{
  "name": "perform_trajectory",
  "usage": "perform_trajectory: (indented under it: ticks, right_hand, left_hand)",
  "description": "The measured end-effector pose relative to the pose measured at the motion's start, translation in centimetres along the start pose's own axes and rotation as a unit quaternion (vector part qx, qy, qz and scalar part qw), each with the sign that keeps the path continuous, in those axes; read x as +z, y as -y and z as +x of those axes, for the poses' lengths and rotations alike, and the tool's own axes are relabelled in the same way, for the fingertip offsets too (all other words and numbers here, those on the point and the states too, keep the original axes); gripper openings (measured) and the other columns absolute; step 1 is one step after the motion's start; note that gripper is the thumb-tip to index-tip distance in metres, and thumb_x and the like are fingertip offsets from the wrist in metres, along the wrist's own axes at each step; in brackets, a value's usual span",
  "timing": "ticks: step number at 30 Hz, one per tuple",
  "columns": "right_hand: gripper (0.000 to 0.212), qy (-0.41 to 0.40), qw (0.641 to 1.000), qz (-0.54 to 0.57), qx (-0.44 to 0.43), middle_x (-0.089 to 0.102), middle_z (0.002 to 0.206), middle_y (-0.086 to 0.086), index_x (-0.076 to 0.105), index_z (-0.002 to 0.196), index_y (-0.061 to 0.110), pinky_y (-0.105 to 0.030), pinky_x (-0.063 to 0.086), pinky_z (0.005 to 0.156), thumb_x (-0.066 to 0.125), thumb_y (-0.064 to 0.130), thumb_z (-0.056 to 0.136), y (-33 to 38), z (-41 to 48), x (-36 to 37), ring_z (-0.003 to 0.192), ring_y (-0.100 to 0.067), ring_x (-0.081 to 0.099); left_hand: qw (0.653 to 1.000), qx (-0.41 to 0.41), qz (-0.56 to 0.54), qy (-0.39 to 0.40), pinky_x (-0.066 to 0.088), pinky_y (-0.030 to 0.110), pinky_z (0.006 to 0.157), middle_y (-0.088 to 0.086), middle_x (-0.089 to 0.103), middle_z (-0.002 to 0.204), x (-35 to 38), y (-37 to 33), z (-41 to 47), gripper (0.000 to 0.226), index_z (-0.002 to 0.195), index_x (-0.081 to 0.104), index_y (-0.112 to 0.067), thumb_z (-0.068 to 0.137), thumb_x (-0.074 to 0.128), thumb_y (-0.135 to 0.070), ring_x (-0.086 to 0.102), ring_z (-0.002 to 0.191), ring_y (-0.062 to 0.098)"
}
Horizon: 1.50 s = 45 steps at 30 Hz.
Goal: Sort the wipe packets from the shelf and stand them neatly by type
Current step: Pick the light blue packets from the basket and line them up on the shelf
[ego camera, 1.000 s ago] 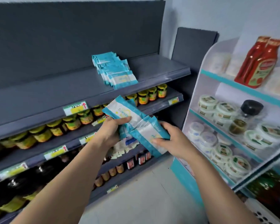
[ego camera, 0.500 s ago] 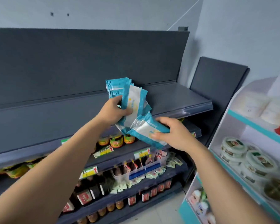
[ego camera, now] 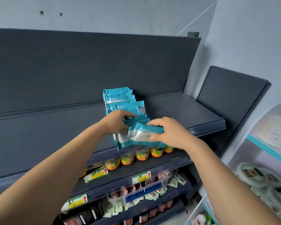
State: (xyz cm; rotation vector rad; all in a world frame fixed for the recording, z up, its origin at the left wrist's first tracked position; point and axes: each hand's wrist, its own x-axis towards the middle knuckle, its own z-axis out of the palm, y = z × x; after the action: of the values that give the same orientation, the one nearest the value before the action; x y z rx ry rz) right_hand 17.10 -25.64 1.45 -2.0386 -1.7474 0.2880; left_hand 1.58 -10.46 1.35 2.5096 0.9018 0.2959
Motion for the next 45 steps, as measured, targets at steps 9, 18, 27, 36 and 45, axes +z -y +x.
perform_trajectory:
  ticks: [9,18,27,36,45]
  right_hand:
    - [0.056,0.089,0.995,-0.047,-0.014,0.053,0.134,0.009,0.053,0.133,0.029,-0.031,0.044,0.090,0.073,0.037,0.081,1.0,6.0,1.2,0.119,-0.013,0.050]
    - [0.044,0.091,0.994,-0.025,-0.061,0.056,0.117,0.014,0.059,0.119,0.029,-0.031,0.043,0.087,0.075,0.032,0.078,0.8,8.9,1.3,0.109,-0.010,0.050]
    - [0.040,-0.015,0.991,-0.068,-0.110,0.055,0.108,0.008,0.060,0.120,0.024,-0.032,0.040,0.087,0.071,0.035,0.083,0.3,10.5,3.1,0.107,-0.016,0.049]
    - [0.124,0.002,0.996,0.077,0.033,0.019,0.153,-0.002,0.006,0.152,0.025,-0.040,0.033,0.111,0.083,0.056,0.060,-2.5,9.5,4.8,0.139,-0.021,0.026]
    - [0.124,0.041,0.989,0.133,0.045,0.039,0.149,0.007,-0.006,0.153,0.028,-0.036,0.041,0.100,0.084,0.040,0.068,-4.4,10.2,6.3,0.132,-0.020,0.042]
  left_hand:
    - [0.980,-0.018,-0.186,-0.061,0.050,0.026,0.084,-0.007,0.070,0.105,0.5,3.8,1.3,0.018,0.106,0.072,-0.021,0.090,0.065,-0.025,0.063,0.094,0.010]
    - [0.996,-0.050,-0.078,0.012,0.028,0.033,0.112,-0.007,0.038,0.133,0.7,3.5,0.1,0.099,0.132,0.050,-0.022,0.048,0.077,-0.067,0.031,0.131,0.014]
    - [0.991,-0.075,0.001,-0.113,0.037,0.024,0.087,0.000,0.051,0.121,1.1,2.9,1.5,0.072,0.126,0.055,-0.010,0.064,0.086,-0.031,0.049,0.111,0.019]
    - [0.981,-0.138,-0.102,-0.086,0.033,0.038,0.112,0.002,0.011,0.154,2.8,3.9,0.0,0.108,0.148,0.022,-0.021,0.063,0.087,-0.015,0.021,0.140,0.021]
    - [0.907,-0.148,-0.380,-0.108,0.058,0.035,0.082,0.005,0.063,0.122,5.0,4.1,0.4,0.093,0.137,0.021,-0.024,0.071,0.076,0.011,0.066,0.105,0.022]
